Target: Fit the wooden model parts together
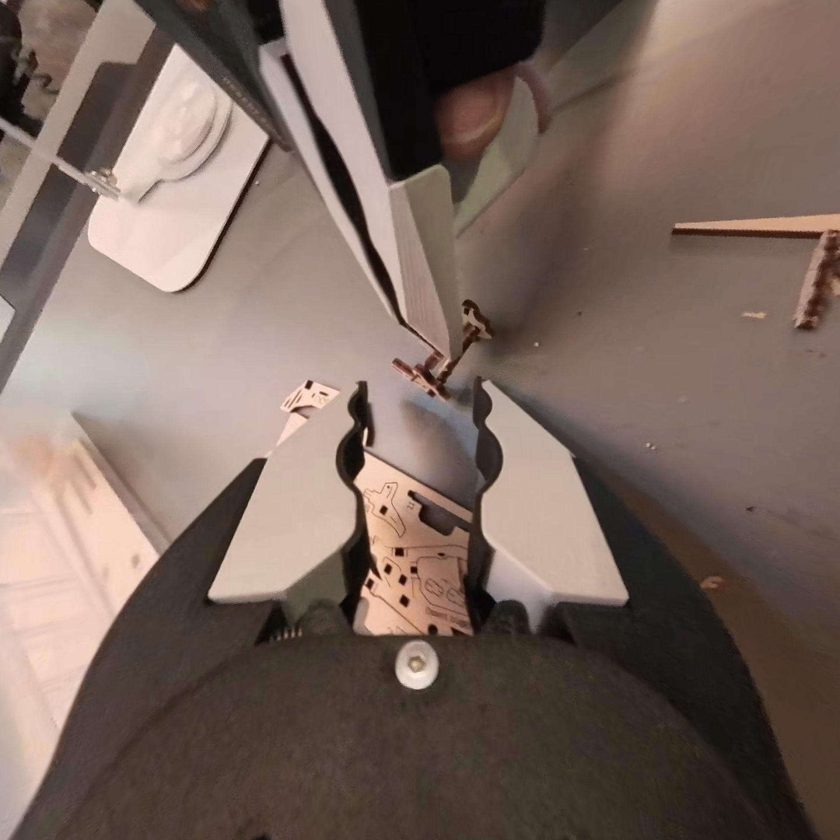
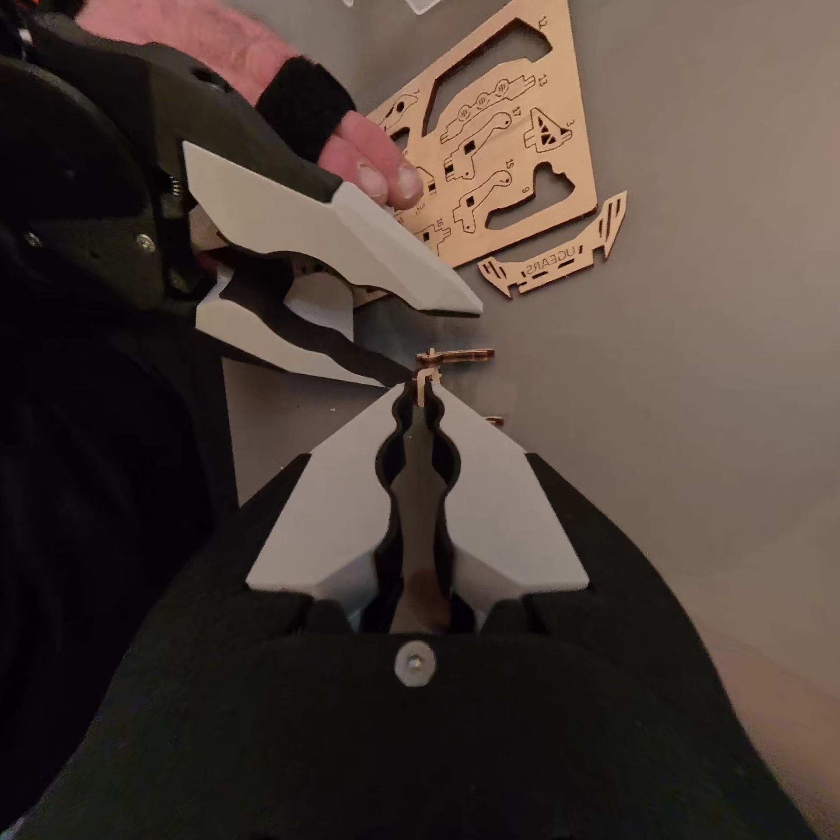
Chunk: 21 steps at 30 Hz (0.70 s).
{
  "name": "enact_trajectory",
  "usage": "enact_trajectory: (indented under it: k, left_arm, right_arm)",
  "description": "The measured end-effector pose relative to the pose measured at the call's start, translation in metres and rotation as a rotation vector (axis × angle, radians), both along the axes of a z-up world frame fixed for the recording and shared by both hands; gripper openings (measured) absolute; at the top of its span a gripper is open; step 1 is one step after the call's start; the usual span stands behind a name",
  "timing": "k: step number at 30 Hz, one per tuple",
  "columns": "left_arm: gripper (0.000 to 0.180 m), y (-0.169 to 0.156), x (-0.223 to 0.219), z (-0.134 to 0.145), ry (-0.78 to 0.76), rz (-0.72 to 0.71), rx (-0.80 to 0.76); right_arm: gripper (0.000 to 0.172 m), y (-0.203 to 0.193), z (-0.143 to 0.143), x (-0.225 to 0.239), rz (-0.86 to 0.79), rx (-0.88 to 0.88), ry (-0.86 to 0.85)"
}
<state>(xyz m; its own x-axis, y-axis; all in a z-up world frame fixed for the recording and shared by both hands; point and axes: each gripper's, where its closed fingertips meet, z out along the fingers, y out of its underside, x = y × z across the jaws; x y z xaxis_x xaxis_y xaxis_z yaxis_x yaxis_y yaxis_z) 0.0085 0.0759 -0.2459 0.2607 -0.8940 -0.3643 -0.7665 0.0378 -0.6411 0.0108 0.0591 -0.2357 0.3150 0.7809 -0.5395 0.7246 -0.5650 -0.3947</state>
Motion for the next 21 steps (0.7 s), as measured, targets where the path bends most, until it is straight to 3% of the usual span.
enact_trajectory:
  k: [1, 8, 21]
  left_arm:
    - [0.049, -0.002, 0.001, 0.002, -0.016, 0.015, -0.01]
    - [0.067, -0.007, 0.004, 0.001, -0.05, 0.148, -0.056]
    - [0.044, 0.009, -0.002, 0.006, -0.036, 0.224, 0.152]
  right_arm:
    - [0.003, -0.001, 0.001, -0.002, -0.022, -0.02, 0.025]
    - [0.002, 0.005, 0.011, -0.014, -0.189, -0.052, 0.171]
    - [0.002, 0.007, 0.029, -0.017, -0.366, -0.117, 0.4]
